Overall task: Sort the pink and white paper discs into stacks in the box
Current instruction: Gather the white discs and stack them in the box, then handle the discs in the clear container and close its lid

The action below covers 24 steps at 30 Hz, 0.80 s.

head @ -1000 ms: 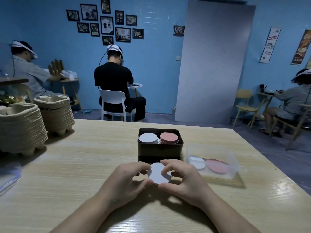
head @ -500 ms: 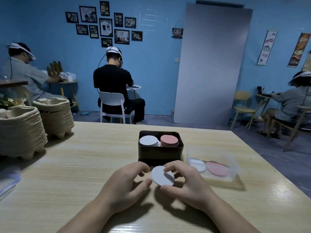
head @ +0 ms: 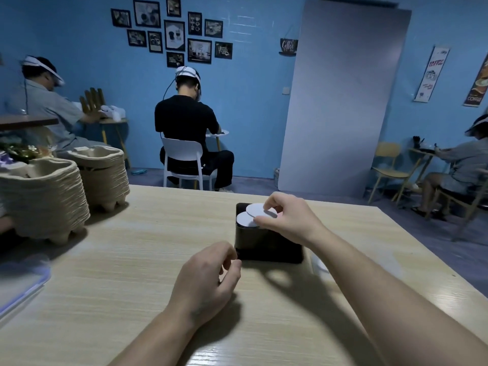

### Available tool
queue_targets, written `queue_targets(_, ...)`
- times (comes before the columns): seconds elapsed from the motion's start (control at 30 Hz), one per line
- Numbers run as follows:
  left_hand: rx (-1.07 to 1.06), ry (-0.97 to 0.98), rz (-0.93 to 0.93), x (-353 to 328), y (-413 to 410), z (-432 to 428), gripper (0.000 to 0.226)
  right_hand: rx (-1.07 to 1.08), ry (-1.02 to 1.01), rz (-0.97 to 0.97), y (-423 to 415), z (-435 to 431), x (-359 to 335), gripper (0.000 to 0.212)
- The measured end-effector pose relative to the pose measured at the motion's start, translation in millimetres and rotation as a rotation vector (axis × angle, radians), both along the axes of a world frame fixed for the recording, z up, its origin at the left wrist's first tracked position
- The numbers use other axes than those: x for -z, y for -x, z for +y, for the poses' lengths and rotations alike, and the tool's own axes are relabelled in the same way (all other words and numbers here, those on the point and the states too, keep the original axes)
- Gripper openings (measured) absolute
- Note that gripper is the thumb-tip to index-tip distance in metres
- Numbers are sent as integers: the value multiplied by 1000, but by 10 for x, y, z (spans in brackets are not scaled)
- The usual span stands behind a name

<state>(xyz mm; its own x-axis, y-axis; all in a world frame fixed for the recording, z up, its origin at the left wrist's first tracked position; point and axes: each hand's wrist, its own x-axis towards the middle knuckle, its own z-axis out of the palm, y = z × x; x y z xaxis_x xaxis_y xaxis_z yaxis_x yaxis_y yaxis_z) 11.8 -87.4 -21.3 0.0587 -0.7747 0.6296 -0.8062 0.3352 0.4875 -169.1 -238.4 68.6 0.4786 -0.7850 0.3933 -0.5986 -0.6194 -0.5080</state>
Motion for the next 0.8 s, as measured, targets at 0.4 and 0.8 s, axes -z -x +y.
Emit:
queue_targets(0.4, 66, -1, -5, 24, 33, -20, 11, 44, -28, 227, -253, -208, 39, 32)
queue_targets(0.8, 104, -6, -151, -32, 153, -44, 9, -36, 7, -68, 669, -36, -69, 25)
